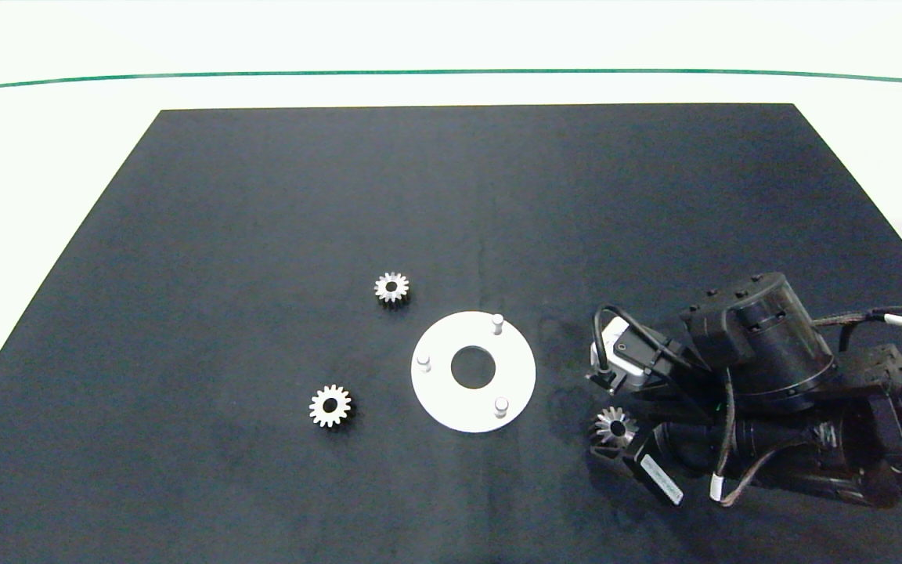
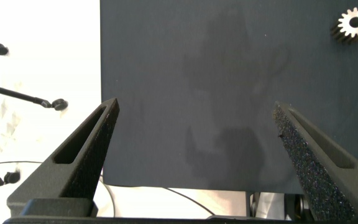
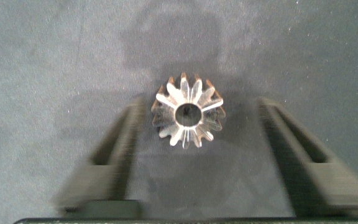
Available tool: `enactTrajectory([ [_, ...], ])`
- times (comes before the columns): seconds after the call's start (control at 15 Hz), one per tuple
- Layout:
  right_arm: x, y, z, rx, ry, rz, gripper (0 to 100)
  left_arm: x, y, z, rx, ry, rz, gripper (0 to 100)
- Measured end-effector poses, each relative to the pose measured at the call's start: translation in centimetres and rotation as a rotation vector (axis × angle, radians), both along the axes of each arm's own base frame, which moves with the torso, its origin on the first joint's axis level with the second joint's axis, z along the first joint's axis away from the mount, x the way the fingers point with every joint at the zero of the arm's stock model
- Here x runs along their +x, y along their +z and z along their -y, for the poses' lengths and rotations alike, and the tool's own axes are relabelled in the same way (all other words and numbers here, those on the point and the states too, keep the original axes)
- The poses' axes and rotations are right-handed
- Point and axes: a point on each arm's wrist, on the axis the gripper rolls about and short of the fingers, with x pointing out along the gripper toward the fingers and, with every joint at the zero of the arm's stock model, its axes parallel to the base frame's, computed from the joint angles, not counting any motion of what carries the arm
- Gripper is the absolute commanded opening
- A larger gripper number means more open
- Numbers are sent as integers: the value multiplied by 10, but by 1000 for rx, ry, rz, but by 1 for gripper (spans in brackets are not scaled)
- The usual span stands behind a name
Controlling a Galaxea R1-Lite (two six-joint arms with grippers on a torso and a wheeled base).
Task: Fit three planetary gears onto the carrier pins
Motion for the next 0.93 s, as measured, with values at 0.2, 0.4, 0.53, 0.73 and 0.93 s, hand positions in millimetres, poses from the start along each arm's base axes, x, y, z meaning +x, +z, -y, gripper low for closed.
enactTrajectory([
  [0.2,1,-1,0,8,-7,-5,100,0,0,0,0,0,0,100],
  [0.4,0,-2,-1,15,-15,-11,99,0,0,0,0,0,0,100],
  [0.53,0,-2,-1,17,-14,-11,96,0,0,0,0,0,1,100],
  [0.73,-1,-2,-1,17,-12,-11,90,0,0,0,0,0,1,100],
  [0.93,-1,-2,-1,14,-11,-14,84,0,0,0,0,0,1,100],
])
